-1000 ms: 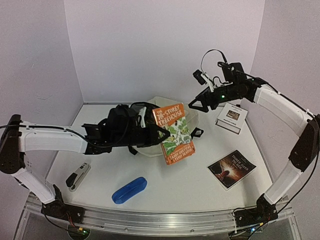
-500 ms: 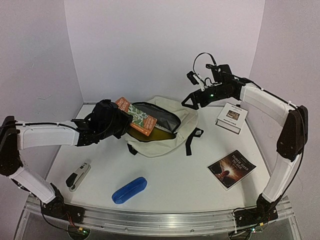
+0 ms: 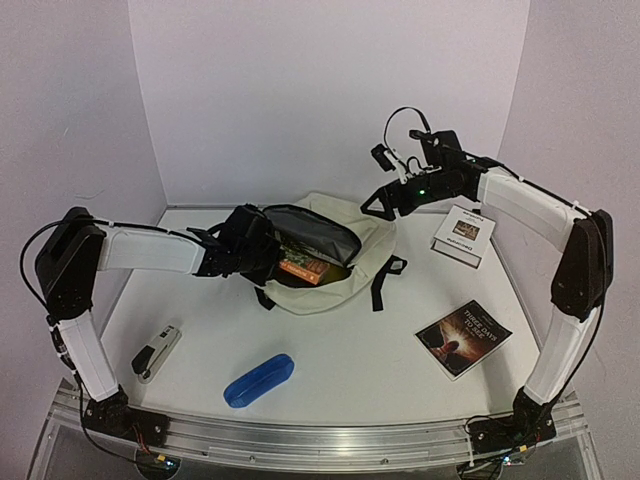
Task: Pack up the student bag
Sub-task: Place the book in the student bag.
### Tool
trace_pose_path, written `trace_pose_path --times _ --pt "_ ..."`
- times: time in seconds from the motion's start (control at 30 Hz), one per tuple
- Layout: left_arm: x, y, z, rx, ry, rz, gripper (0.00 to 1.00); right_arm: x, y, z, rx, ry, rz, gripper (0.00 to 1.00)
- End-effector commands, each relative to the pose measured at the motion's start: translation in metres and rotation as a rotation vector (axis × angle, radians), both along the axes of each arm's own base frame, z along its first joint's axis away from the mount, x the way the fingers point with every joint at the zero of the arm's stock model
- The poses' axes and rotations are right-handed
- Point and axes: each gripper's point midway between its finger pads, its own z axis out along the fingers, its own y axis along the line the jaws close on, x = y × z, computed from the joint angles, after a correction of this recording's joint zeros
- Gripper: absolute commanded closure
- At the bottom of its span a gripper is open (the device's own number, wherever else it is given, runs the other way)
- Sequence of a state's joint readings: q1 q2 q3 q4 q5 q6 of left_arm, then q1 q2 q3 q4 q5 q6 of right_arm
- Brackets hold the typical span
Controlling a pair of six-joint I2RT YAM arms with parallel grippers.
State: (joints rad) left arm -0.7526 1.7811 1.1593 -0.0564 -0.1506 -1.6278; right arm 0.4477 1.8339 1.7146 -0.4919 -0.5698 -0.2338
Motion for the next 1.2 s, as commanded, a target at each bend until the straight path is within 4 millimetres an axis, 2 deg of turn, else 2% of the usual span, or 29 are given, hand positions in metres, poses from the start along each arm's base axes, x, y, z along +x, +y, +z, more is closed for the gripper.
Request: trace_pose_path --times 0.0,0.13,0.17,0.23,0.33,0.43,0.5,0.63,0.83,0.97,1.1,1.17 --pt "0.031 -0.03 0.041 -0.151 -0.099 -0.072 1.0 0.001 0.003 0.002 0.015 -0.025 0.024 0.21" --pt "0.039 -0.035 0.024 -0.164 -0.042 -0.11 0.99 -0.001 0.003 0.0 0.015 -0.02 0.033 0.21" --pt "0.039 -0.031 0.015 -0.157 -0.01 -0.099 0.93 -0.002 0.004 0.0 0.015 -0.02 0.035 0.21" --pt "0.04 -0.024 0.005 -0.157 0.021 -0.074 0.7 -0.002 0.003 0.001 0.015 -0.024 0.037 0.21" --pt "0.038 -0.014 0.009 -0.098 0.034 -0.063 0.39 -0.002 0.003 0.0 0.013 -0.026 0.039 0.21" --pt "0.038 -0.011 0.031 -0.017 0.036 -0.094 0.11 -0.003 0.004 0.0 0.018 -0.021 0.046 0.2" --pt "0.034 -0.008 0.041 0.038 0.07 -0.113 0.02 -0.003 0.004 0.0 0.019 -0.021 0.047 0.2" --pt "0.024 0.007 0.051 0.137 0.13 -0.101 0.0 0.0 0.006 0.0 0.018 -0.023 0.047 0.2" --pt "0.013 0.025 0.08 0.283 0.133 -0.166 0.0 0.001 0.005 -0.001 0.013 -0.025 0.048 0.19" --pt "-0.012 0.052 0.068 0.374 0.222 -0.16 0.0 -0.005 0.007 0.0 0.02 -0.016 0.084 0.19" --pt "-0.04 0.06 0.048 0.374 0.295 -0.159 0.0 -0.026 0.015 0.001 0.031 -0.013 0.187 0.21" --pt "-0.048 0.066 0.038 0.354 0.293 -0.14 0.06 -0.036 0.022 -0.003 0.027 -0.005 0.228 0.22"
